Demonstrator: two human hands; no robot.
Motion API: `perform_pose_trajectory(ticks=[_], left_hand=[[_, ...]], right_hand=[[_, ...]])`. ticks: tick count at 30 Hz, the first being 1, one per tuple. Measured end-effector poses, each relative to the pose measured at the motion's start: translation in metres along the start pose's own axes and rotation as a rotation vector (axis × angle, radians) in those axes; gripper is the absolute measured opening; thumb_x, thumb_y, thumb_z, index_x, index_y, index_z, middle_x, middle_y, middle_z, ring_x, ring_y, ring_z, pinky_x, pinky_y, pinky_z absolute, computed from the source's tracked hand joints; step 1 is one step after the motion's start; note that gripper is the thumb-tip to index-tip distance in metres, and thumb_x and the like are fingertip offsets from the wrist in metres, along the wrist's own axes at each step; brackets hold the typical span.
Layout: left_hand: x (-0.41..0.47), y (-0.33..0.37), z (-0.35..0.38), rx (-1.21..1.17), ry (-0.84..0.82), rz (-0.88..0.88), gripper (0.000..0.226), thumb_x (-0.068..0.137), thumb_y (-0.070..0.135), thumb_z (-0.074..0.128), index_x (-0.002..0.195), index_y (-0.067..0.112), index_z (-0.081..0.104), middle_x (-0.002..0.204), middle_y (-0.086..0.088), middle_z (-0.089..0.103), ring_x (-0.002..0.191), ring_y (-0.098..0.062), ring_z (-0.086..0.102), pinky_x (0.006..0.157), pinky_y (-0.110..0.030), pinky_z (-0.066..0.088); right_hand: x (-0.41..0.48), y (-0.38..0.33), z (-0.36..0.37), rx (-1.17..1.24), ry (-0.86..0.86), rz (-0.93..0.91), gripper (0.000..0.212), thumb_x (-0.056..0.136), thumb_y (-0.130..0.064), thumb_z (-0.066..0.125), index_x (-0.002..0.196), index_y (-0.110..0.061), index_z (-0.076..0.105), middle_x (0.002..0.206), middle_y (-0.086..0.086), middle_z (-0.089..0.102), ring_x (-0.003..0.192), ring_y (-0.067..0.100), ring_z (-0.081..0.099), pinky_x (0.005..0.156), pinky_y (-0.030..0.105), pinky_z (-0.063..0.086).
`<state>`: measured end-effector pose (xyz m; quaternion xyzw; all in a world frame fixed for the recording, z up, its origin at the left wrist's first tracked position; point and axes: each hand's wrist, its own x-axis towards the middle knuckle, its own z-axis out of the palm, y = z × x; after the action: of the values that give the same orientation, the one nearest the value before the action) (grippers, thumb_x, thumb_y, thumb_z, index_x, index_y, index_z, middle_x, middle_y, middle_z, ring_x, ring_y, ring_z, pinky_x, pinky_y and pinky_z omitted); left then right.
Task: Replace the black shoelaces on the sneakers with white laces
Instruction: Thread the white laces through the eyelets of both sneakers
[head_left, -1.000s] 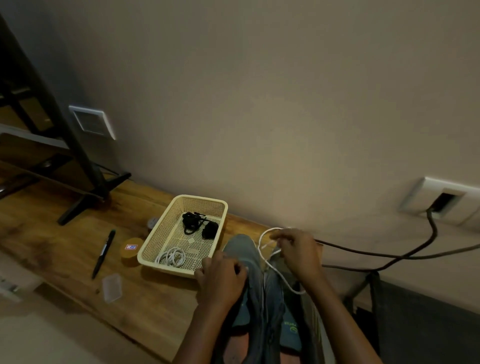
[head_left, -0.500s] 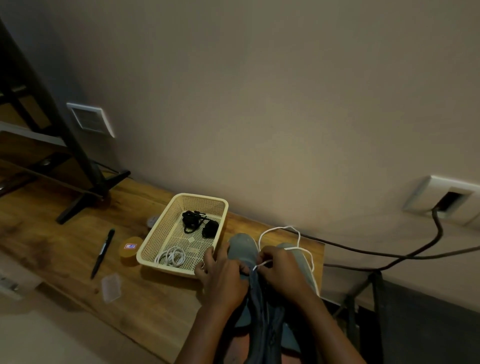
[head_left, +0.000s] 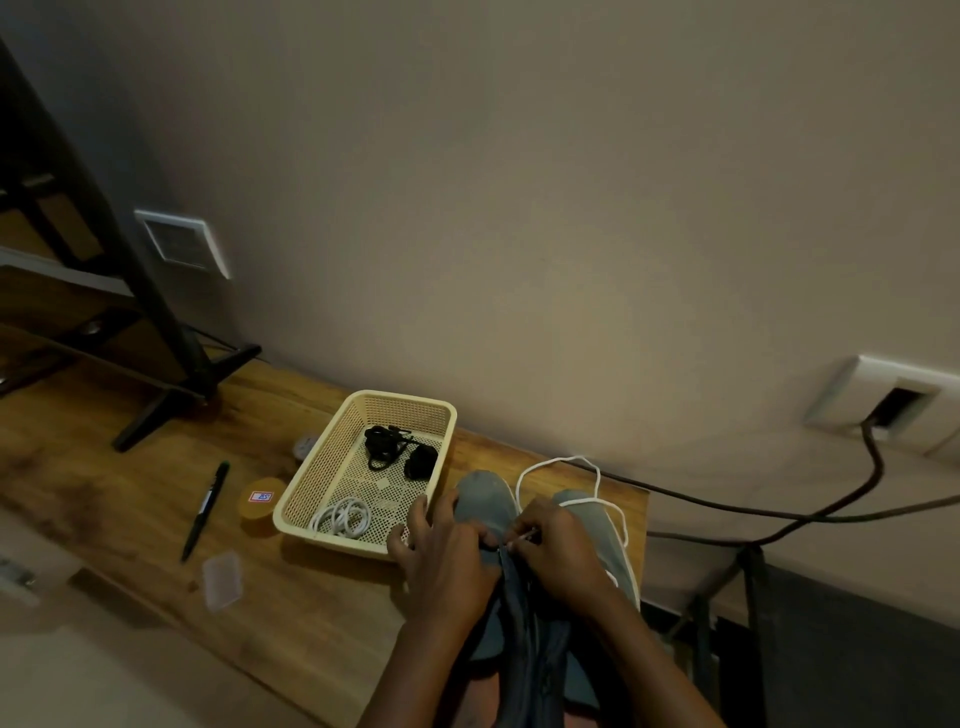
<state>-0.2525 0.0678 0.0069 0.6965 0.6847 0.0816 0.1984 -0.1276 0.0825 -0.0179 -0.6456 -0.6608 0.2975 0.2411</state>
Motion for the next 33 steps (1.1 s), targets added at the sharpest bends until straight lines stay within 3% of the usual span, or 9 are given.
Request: perform_pose_trajectory(ticks=[4, 6, 10, 13, 17, 20, 24, 28, 33], left_hand=[[0.000, 0.000, 0.000, 0.006, 0.005, -0.001, 0.020, 0.086, 0.036, 0.062, 0.105, 0.040, 0.064, 0.156, 0.007, 0.011, 0.143, -0.026, -0.003, 0.112, -0.049, 0.005], [0.000, 0.000, -0.001, -0.008, -0.007, -0.006, 0.019, 0.086, 0.036, 0.062, 0.104, 0.039, 0.063, 0.156, 0.006, 0.009, 0.143, -0.027, -0.005, 0.112, -0.050, 0.004], [0.001, -0.001, -0.002, -0.002, -0.029, -0.006, 0.019, 0.087, 0.034, 0.061, 0.105, 0.039, 0.063, 0.157, 0.005, 0.007, 0.143, -0.027, -0.007, 0.112, -0.051, 0.001], [0.001, 0.000, -0.002, 0.016, -0.001, -0.008, 0.017, 0.088, 0.036, 0.059, 0.104, 0.038, 0.064, 0.156, 0.005, 0.009, 0.143, -0.026, -0.006, 0.112, -0.050, 0.001], [0.004, 0.003, 0.002, 0.059, 0.046, -0.001, 0.016, 0.092, 0.036, 0.053, 0.101, 0.032, 0.065, 0.155, 0.005, 0.013, 0.143, -0.025, -0.004, 0.111, -0.050, 0.002], [0.004, 0.003, 0.004, 0.074, 0.048, 0.000, 0.020, 0.095, 0.035, 0.046, 0.107, 0.031, 0.062, 0.156, 0.005, 0.011, 0.143, -0.025, -0.004, 0.111, -0.049, 0.002], [0.006, 0.000, 0.008, 0.118, 0.019, 0.057, 0.023, 0.097, 0.033, 0.042, 0.111, 0.030, 0.060, 0.157, 0.004, 0.006, 0.143, -0.027, -0.009, 0.110, -0.052, -0.003], [0.006, 0.000, 0.011, 0.167, 0.024, 0.097, 0.025, 0.097, 0.033, 0.039, 0.113, 0.028, 0.058, 0.156, 0.003, 0.007, 0.143, -0.026, -0.007, 0.101, -0.050, -0.015], [0.005, -0.001, 0.007, 0.135, 0.012, 0.099, 0.025, 0.099, 0.028, 0.037, 0.117, 0.022, 0.053, 0.155, 0.003, 0.011, 0.143, -0.024, -0.001, 0.110, -0.053, -0.009]], right_hand=[[0.001, 0.003, -0.012, -0.164, 0.006, -0.025, 0.016, 0.082, -0.020, 0.061, 0.090, -0.026, 0.074, 0.098, -0.011, 0.062, 0.101, 0.016, 0.055, 0.093, 0.039, 0.039], [-0.001, 0.002, -0.020, -0.368, 0.056, -0.035, 0.018, 0.086, -0.027, 0.057, 0.097, -0.028, 0.071, 0.111, -0.010, 0.061, 0.112, 0.016, 0.047, 0.091, 0.032, 0.030], [-0.005, -0.004, -0.014, -0.454, 0.046, -0.049, 0.018, 0.090, -0.032, 0.053, 0.099, -0.028, 0.068, 0.113, -0.009, 0.057, 0.116, 0.019, 0.037, 0.086, 0.035, 0.024], [-0.007, -0.007, -0.007, -0.466, 0.039, -0.052, 0.022, 0.091, -0.031, 0.050, 0.104, -0.031, 0.067, 0.115, -0.010, 0.054, 0.115, 0.019, 0.036, 0.079, 0.034, 0.018], [-0.006, -0.011, -0.015, -0.453, 0.166, 0.025, 0.021, 0.089, -0.034, 0.052, 0.105, -0.030, 0.065, 0.120, -0.008, 0.049, 0.116, 0.019, 0.035, 0.086, 0.033, 0.025], [-0.008, -0.022, -0.020, -0.467, 0.109, 0.073, 0.026, 0.085, -0.049, 0.054, 0.089, -0.026, 0.067, 0.115, -0.008, 0.050, 0.115, 0.020, 0.034, 0.089, 0.035, 0.024], [-0.014, -0.030, -0.015, -0.410, 0.026, 0.165, 0.033, 0.082, -0.056, 0.054, 0.070, -0.026, 0.050, 0.112, -0.008, 0.054, 0.120, 0.020, 0.033, 0.101, 0.039, 0.018], [-0.013, -0.025, -0.011, -0.331, 0.033, 0.246, 0.037, 0.075, -0.054, 0.057, 0.081, -0.019, 0.065, 0.116, -0.009, 0.058, 0.123, 0.022, 0.032, 0.109, 0.045, 0.016], [-0.016, -0.030, -0.008, -0.394, 0.116, 0.193, 0.039, 0.077, -0.054, 0.055, 0.083, -0.019, 0.070, 0.113, -0.011, 0.061, 0.126, 0.017, 0.030, 0.108, 0.045, 0.013]])
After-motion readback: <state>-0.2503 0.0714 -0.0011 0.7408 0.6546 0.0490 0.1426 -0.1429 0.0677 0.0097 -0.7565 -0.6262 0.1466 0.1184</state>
